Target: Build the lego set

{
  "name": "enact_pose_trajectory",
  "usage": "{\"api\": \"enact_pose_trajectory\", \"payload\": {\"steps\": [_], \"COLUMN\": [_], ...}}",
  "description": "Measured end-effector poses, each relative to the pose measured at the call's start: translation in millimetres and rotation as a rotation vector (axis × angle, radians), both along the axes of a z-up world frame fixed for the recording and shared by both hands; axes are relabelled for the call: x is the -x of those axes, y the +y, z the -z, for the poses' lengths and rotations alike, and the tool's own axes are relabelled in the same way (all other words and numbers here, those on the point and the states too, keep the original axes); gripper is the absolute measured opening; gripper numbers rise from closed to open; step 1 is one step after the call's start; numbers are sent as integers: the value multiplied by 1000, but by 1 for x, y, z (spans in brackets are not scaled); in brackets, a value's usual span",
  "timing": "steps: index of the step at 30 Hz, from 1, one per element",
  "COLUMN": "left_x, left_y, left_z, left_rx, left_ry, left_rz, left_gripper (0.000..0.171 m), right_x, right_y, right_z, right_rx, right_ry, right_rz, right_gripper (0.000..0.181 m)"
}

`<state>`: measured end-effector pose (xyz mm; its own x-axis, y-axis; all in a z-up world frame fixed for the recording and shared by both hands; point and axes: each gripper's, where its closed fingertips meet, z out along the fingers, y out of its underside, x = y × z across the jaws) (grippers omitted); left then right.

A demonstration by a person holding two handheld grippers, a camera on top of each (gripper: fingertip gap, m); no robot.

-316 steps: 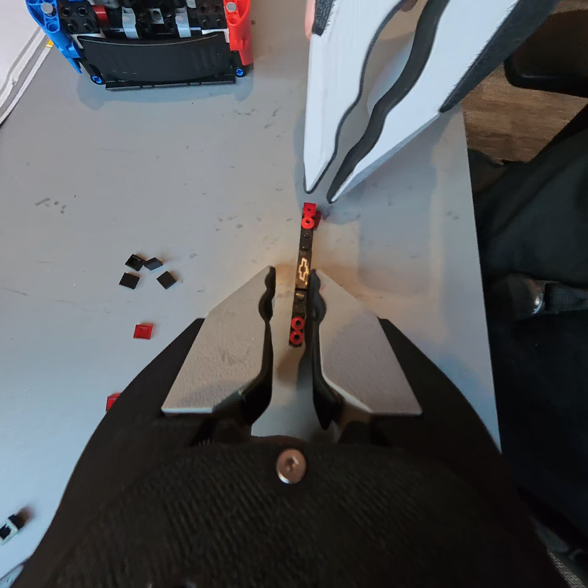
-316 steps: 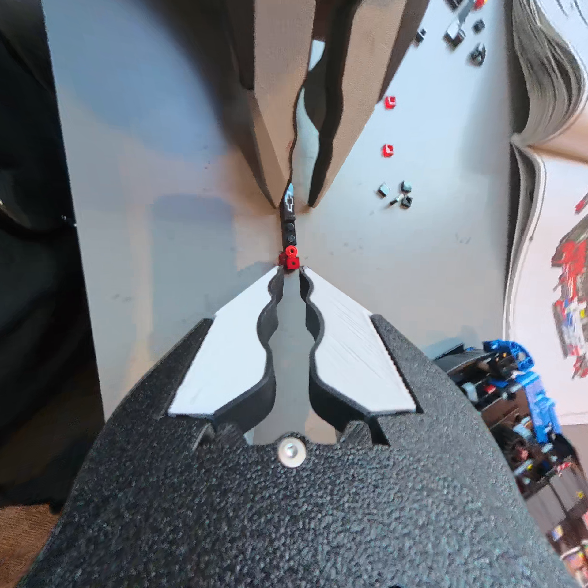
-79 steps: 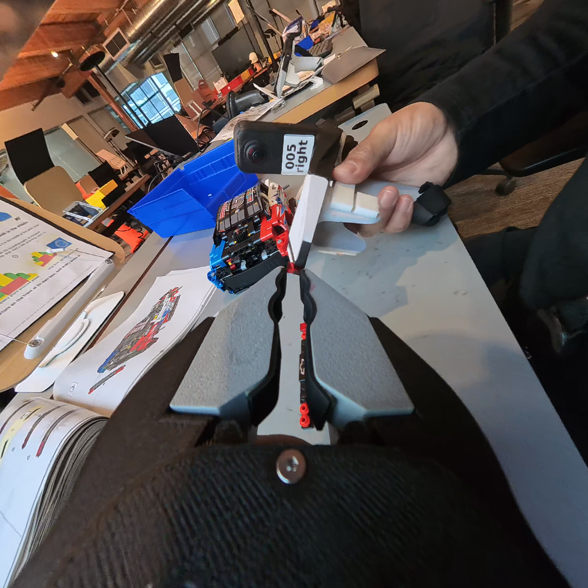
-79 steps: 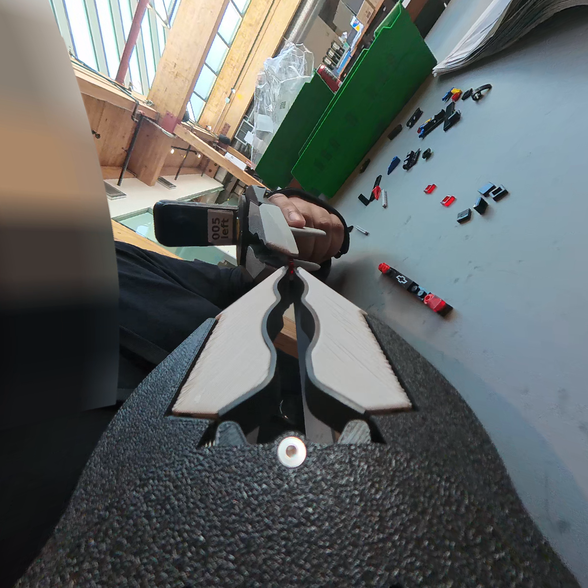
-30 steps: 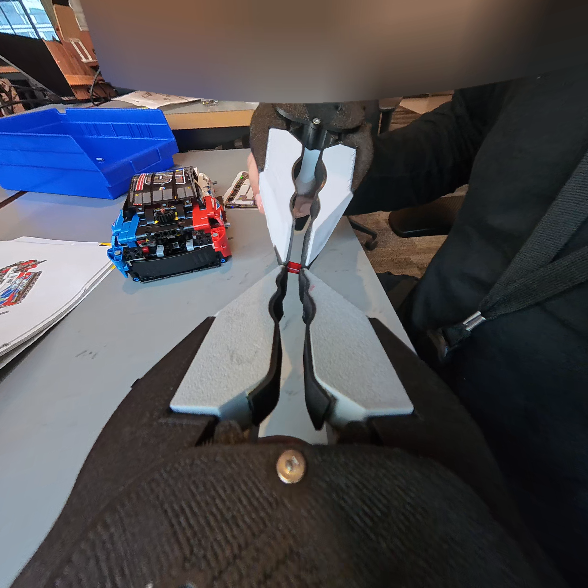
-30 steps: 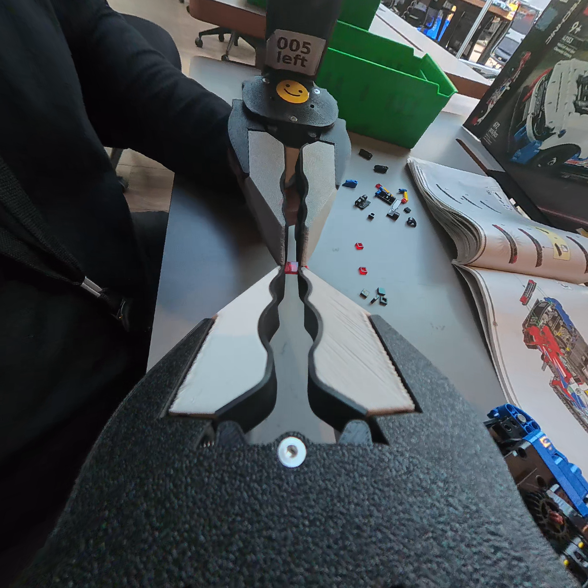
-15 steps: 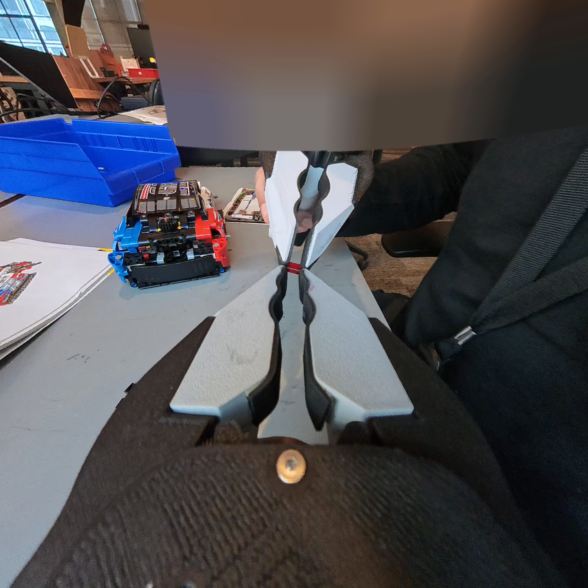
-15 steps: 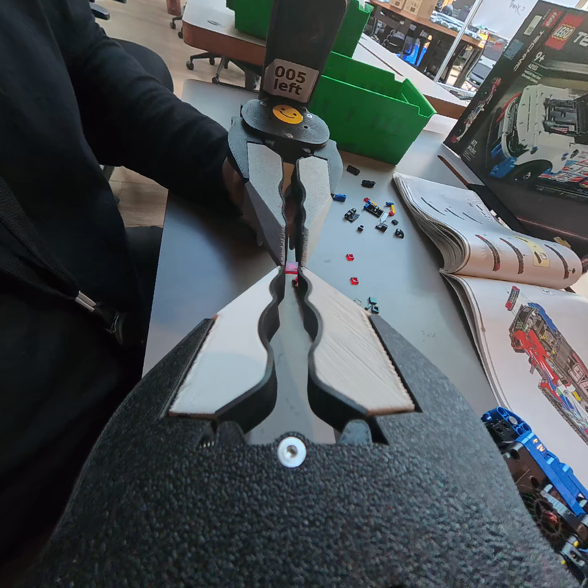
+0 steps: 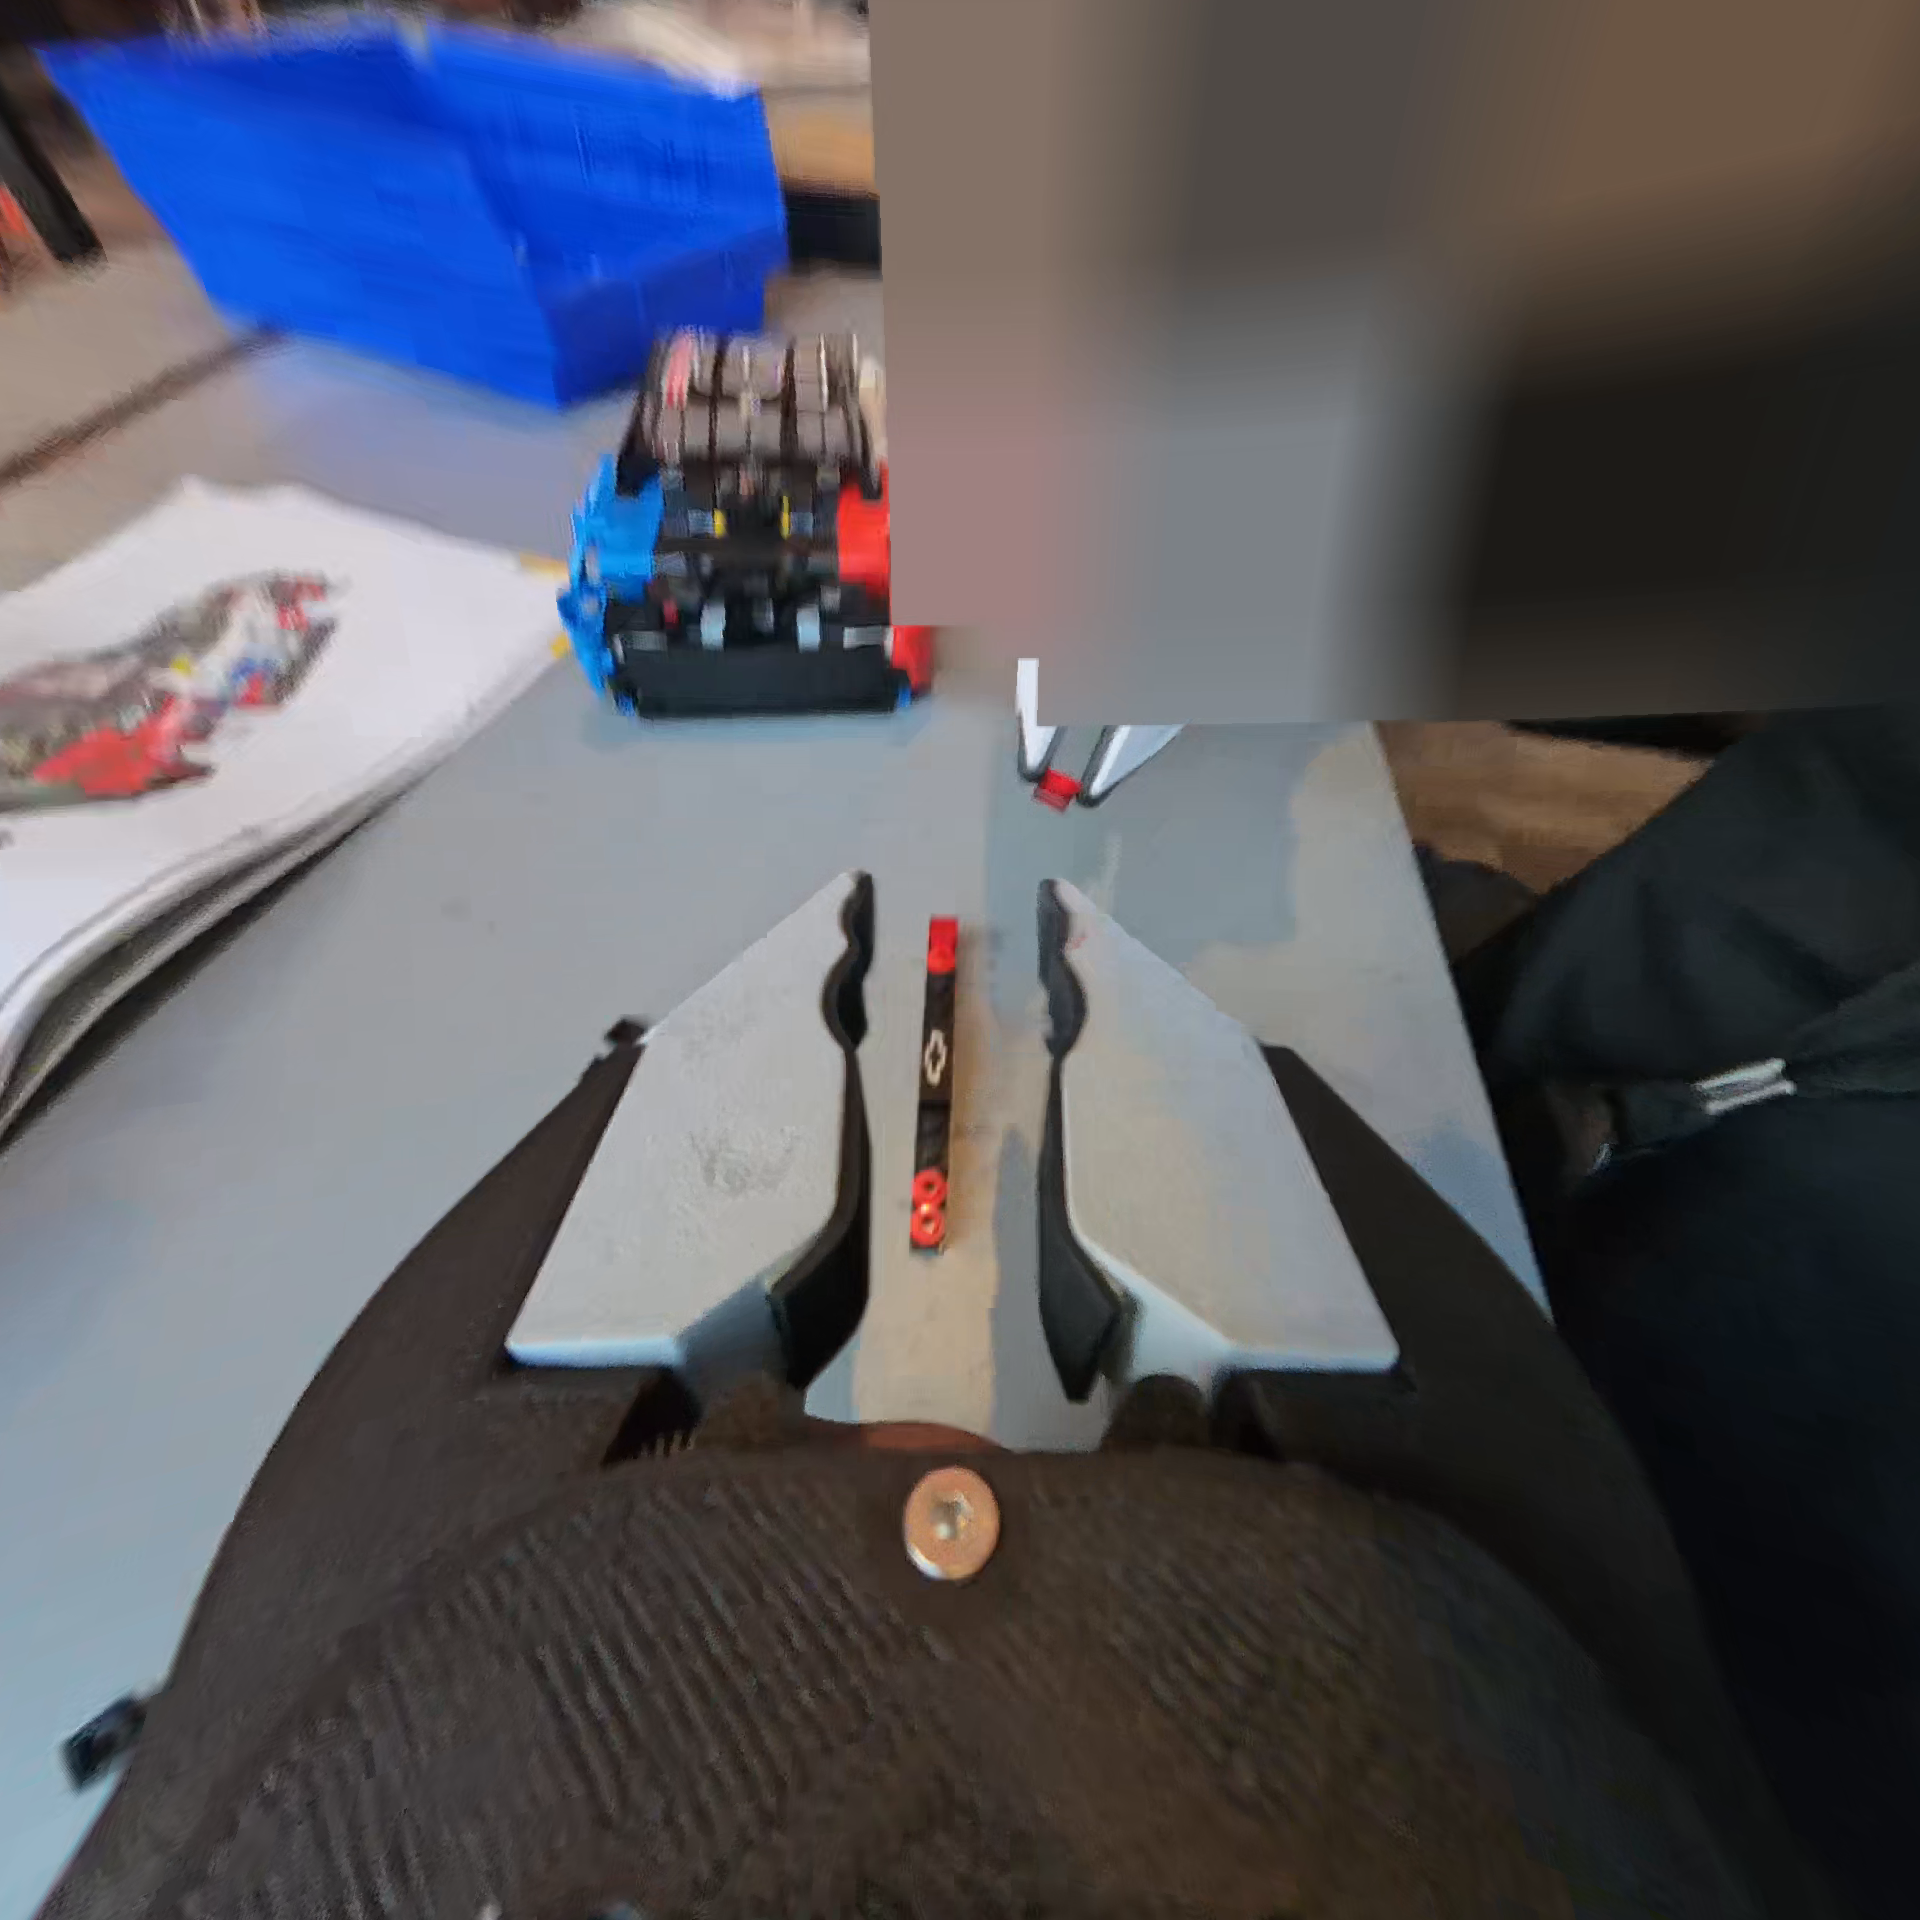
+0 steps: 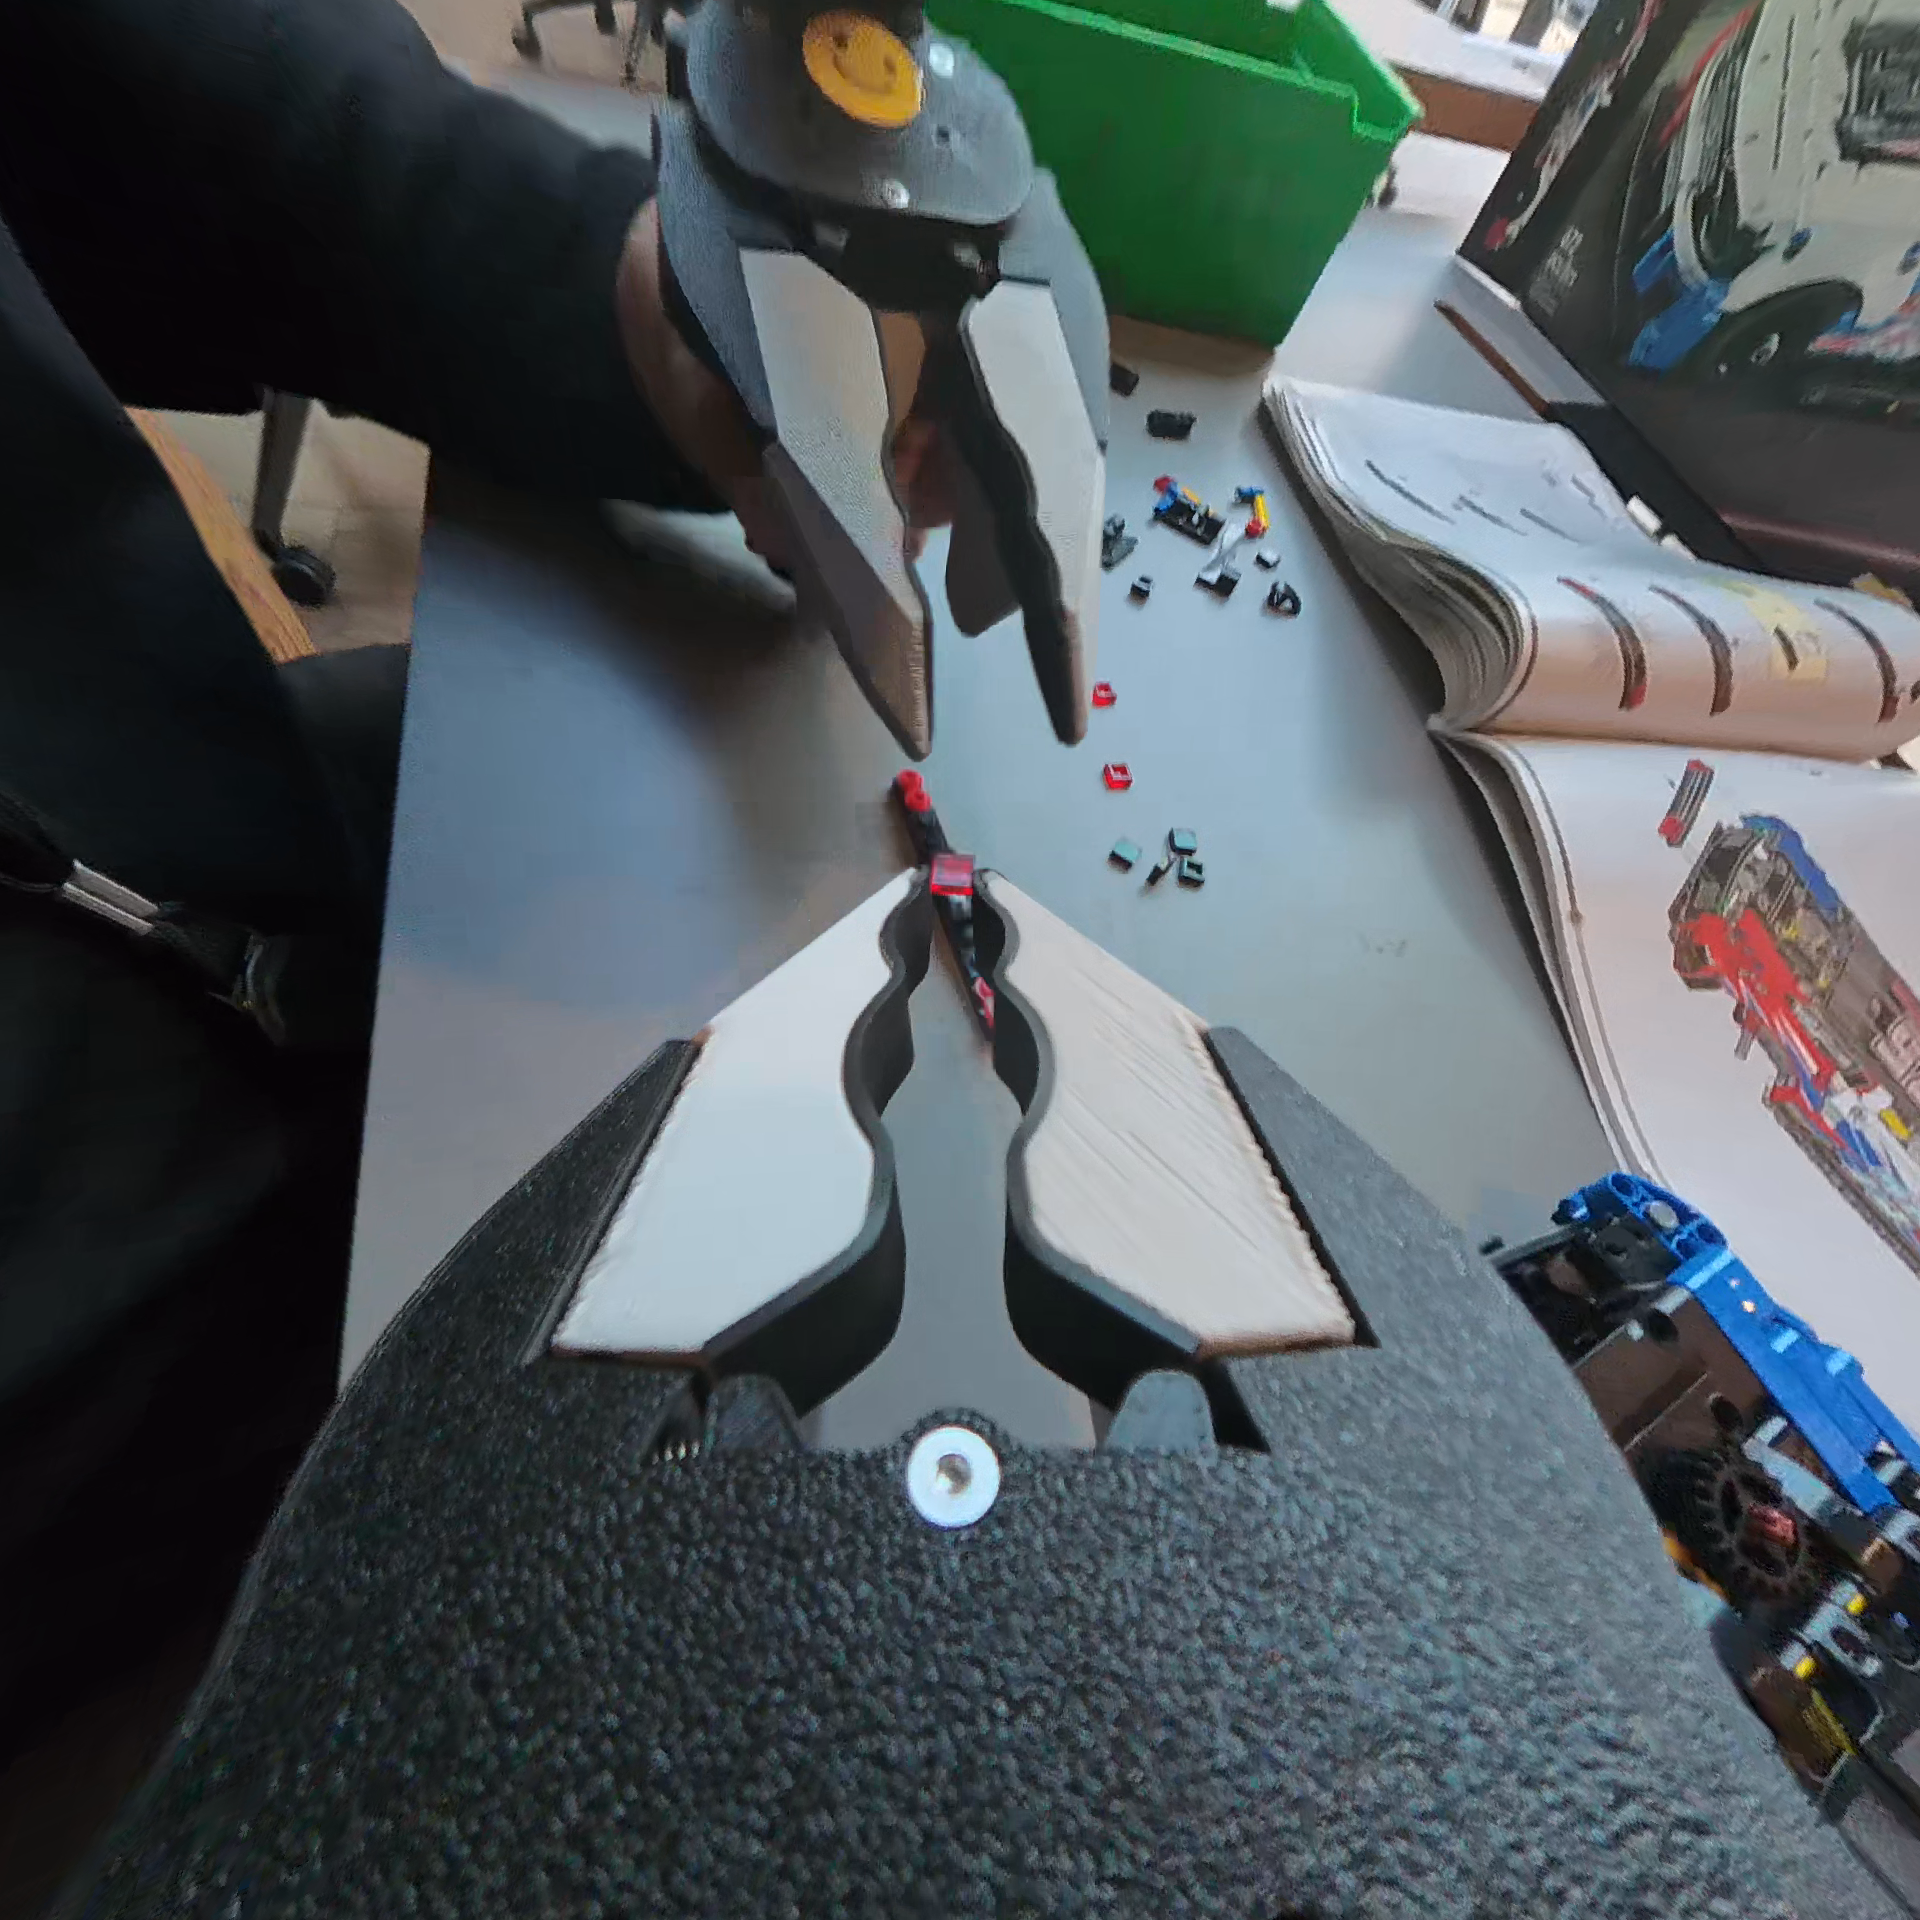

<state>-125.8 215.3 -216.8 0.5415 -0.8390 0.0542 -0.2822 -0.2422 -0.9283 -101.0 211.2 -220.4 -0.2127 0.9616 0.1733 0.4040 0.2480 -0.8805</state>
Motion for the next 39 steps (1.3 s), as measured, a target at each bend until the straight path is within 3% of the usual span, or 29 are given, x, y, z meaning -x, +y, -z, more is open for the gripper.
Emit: {"api": "enact_pose_trajectory", "payload": {"steps": [1,6,10,12,22,39], "left_x": [0,-4,-5,-7,-7,-8], "left_y": [-1,3,2,1,-5,-4], "left_z": [9,46,67,67,67,67], "left_rx": [47,156,193,187,167,160], "left_ry": [56,257,371,374,395,386], "left_rz": [18,60,110,147,301,311], "left_gripper": [36,37,20,5,5,5], "right_x": [0,0,-1,0,6,7], "right_y": [2,8,10,11,6,5], "right_z": [5,24,33,36,48,57], "right_rx": [4,6,8,-3,-39,-20], "right_ry": [-19,-81,-110,-121,-192,-321], "right_rz": [1,13,19,14,-50,-80], "right_gripper": [6,6,6,6,6,6]}}
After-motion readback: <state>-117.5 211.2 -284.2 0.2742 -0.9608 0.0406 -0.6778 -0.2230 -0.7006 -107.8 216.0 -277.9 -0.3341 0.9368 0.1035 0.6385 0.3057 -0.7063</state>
